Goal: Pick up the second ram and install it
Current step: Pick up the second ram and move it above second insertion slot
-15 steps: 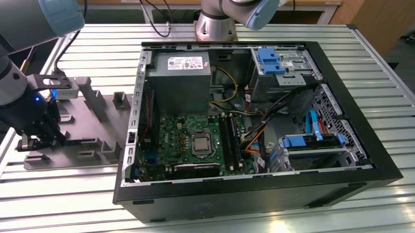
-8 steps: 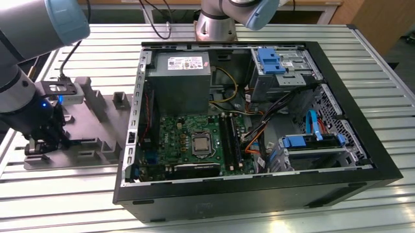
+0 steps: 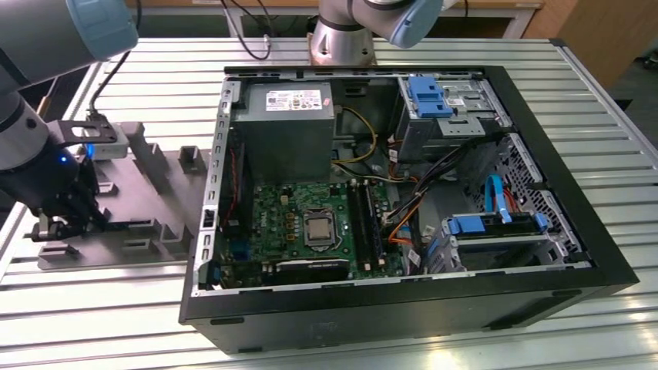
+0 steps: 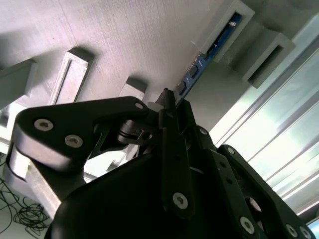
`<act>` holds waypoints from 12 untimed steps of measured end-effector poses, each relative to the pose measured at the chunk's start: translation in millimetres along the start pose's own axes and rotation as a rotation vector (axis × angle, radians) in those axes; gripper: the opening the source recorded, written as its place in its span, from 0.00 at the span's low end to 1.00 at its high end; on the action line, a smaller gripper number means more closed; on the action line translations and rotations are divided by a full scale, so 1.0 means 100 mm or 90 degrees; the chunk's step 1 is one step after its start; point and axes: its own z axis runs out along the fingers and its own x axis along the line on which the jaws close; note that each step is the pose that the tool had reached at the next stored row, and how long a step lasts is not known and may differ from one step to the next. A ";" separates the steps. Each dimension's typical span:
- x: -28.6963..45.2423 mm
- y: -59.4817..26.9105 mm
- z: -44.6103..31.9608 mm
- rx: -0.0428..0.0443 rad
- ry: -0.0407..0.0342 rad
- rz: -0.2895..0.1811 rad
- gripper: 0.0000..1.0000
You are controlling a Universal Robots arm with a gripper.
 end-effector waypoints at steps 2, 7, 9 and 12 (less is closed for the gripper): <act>0.000 0.000 0.000 0.0002 -0.0001 0.000 0.22; 0.000 0.001 -0.004 0.0000 0.0000 0.000 0.22; 0.000 0.002 -0.004 0.0000 0.0000 0.000 0.22; 0.000 0.002 -0.004 -0.0002 0.0001 0.000 0.22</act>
